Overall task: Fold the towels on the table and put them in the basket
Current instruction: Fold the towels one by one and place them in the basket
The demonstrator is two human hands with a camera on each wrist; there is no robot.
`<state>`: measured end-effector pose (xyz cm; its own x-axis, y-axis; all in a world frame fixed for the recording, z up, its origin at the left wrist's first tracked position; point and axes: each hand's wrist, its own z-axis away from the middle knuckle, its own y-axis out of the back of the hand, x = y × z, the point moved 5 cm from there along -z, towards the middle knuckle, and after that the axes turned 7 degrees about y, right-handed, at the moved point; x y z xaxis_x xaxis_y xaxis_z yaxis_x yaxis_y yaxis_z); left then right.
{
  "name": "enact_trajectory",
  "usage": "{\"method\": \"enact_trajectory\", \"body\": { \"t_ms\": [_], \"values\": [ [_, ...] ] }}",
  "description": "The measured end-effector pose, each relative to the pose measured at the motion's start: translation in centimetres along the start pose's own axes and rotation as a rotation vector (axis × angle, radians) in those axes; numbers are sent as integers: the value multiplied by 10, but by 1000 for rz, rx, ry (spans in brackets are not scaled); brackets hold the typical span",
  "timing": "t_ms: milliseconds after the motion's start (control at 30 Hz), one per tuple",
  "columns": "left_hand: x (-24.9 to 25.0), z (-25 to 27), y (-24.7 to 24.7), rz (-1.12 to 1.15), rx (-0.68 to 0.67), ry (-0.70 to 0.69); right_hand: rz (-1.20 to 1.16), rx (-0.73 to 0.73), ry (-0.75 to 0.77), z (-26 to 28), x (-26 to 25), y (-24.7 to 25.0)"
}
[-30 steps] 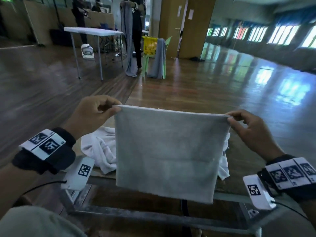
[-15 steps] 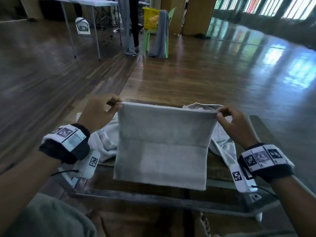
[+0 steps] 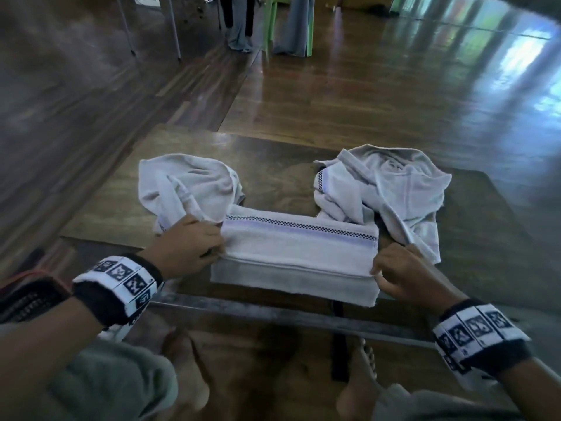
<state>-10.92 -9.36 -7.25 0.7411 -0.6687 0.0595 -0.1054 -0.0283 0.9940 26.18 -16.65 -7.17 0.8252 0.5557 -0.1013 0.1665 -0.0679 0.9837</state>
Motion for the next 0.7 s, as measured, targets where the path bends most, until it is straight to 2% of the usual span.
{"method": "enact_trajectory", "body": {
  "t_ms": [200, 333, 400, 533, 600, 700],
  "values": [
    [-5, -19, -4, -65, 50, 81, 77, 1, -14, -11, 4, -2],
    [-6, -44, -3, -126, 44, 178, 91, 12, -146, -29, 27, -3],
    [-5, -56, -2, -102, 0, 230, 89, 10, -202, -35, 37, -4],
    [-12, -64, -3, -60, -5, 288, 97, 20, -231, -38, 42, -5],
    [-15, -61, 2, -3, 66, 307, 70, 87, -260, -35, 41, 2],
    [-13, -51, 21, 20, 296, 264, 60, 263, -286, -25, 37, 23]
  ]
}}
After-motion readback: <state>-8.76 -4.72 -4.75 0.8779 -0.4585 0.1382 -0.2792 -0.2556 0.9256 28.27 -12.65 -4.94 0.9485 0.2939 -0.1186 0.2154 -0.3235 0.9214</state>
